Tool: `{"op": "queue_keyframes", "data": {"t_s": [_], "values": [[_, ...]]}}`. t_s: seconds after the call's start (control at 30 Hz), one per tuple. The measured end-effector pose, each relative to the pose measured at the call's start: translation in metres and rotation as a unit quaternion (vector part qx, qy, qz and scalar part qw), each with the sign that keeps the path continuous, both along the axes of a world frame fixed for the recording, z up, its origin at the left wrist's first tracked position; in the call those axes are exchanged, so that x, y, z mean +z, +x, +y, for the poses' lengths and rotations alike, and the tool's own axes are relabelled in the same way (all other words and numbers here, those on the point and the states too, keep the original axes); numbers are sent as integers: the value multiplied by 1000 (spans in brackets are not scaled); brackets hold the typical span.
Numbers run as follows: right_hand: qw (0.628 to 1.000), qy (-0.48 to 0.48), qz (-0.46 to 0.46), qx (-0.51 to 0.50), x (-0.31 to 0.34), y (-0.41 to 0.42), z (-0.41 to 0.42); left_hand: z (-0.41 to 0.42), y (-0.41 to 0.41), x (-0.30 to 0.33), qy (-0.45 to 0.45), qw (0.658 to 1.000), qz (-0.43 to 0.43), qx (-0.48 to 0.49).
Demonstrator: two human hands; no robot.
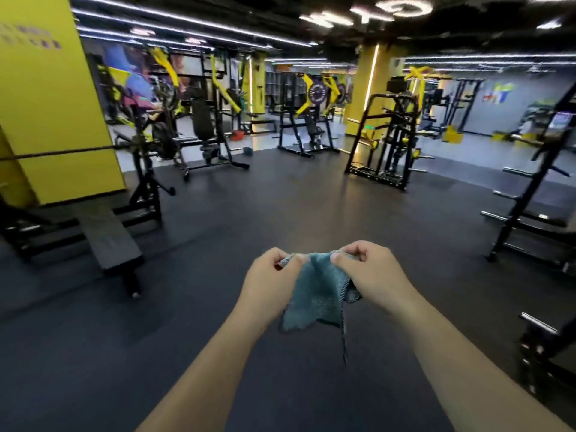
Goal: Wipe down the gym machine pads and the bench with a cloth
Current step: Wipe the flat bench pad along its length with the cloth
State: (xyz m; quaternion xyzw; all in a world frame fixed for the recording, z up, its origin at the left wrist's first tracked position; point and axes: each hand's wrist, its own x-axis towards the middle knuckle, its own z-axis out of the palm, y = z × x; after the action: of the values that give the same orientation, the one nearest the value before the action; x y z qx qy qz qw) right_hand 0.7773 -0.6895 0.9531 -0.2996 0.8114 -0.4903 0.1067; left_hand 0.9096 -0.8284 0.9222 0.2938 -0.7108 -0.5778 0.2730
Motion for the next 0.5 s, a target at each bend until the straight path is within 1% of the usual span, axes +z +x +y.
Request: {"op": "queue_keyframes", "data": {"t_s": [0.07,0.17,0.3,0.5], "values": [[999,-4,-17,29,-4,9,-61,-43,9,-2,-34,999,-9,27],[996,-11,-65,64,-7,20,-146,-108,19,-3,-47,998,-13,46],[987,-24,-123,101,-11,32,-238,-183,31,-7,-41,997,-4,67],[969,-24,-168,177,-11,46,-343,-269,50,-15,-4,993,21,118]]}}
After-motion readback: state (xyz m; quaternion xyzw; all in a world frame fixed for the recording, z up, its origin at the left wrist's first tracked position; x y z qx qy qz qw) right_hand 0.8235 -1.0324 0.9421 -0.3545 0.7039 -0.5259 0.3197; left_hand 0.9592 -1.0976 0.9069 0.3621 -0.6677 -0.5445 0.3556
